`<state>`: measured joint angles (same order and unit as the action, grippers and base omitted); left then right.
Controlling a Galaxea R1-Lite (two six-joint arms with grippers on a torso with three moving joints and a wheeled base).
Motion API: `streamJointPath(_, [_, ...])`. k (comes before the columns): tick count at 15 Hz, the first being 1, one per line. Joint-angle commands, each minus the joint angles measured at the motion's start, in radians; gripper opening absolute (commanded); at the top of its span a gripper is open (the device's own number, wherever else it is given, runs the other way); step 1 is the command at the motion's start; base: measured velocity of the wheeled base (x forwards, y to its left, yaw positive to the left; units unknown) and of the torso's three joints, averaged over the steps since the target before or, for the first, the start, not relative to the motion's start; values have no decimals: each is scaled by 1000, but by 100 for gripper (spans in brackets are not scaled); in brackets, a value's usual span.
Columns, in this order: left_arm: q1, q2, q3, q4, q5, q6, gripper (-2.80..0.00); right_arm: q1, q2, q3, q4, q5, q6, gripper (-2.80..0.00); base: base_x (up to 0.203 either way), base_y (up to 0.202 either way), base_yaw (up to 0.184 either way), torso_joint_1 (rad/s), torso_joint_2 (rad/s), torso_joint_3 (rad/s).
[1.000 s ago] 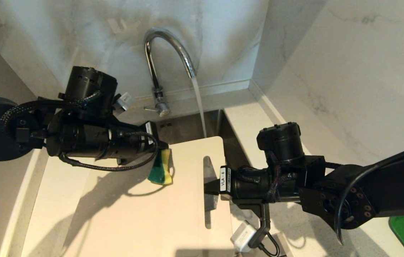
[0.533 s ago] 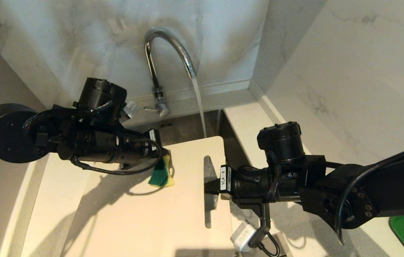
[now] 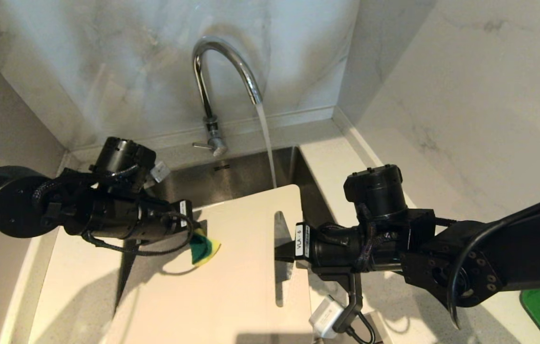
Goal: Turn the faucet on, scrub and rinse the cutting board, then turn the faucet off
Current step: Scrub the cutting board underwater
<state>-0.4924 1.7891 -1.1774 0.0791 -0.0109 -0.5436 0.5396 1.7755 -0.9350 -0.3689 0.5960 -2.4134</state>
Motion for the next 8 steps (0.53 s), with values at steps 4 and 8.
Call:
streamJointPath(4, [134, 6, 158, -149, -3, 96, -280, -2, -1, -1, -4, 5, -10, -280, 0, 0, 0, 0, 0, 0])
streamJointPath(8, [229, 9, 219, -186, -31, 128, -280, -5, -8, -2, -4, 5, -9, -280, 0, 0, 0, 0, 0, 0])
